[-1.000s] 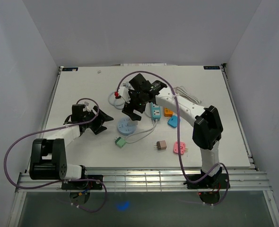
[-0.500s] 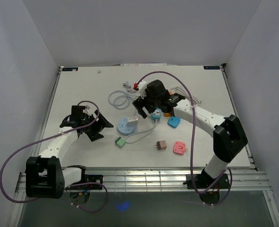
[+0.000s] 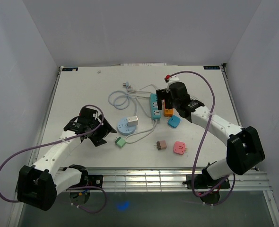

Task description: Insert the plug

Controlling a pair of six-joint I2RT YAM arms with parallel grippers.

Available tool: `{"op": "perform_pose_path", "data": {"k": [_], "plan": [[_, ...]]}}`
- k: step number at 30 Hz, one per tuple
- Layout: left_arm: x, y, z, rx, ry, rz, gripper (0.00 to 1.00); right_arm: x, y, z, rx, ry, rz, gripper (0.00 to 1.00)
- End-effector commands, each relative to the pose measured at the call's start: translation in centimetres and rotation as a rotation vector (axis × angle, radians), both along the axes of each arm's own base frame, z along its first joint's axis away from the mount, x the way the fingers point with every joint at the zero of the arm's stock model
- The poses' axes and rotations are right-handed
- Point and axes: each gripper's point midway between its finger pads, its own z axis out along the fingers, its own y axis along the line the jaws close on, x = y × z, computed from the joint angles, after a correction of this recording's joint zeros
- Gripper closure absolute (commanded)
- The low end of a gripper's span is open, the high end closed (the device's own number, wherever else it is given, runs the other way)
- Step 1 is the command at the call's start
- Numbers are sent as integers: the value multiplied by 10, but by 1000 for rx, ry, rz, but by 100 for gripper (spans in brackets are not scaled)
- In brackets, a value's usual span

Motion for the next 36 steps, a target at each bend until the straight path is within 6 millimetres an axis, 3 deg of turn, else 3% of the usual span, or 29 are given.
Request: {"op": "perform_pose_path", "data": {"k": [1, 5, 11, 21, 27, 36], "plan": [[4, -4, 3, 37, 11, 74, 15, 9, -12, 28, 97, -86, -101, 8], [-1, -21, -8, 81, 42, 59, 15, 5, -16, 36, 153, -118, -105, 5], [-1, -38, -18, 74, 56, 52, 16, -2, -10, 29, 187, -89, -66, 4], [8, -44, -36, 148, 97, 91, 17, -8, -8, 27, 224, -91, -51, 3], [13, -50, -37, 162, 105, 113, 21, -10, -10, 27, 234, -94, -54, 3], [5, -52, -57, 222, 167, 114, 23, -11, -13, 30, 250, -102, -59, 2]]}}
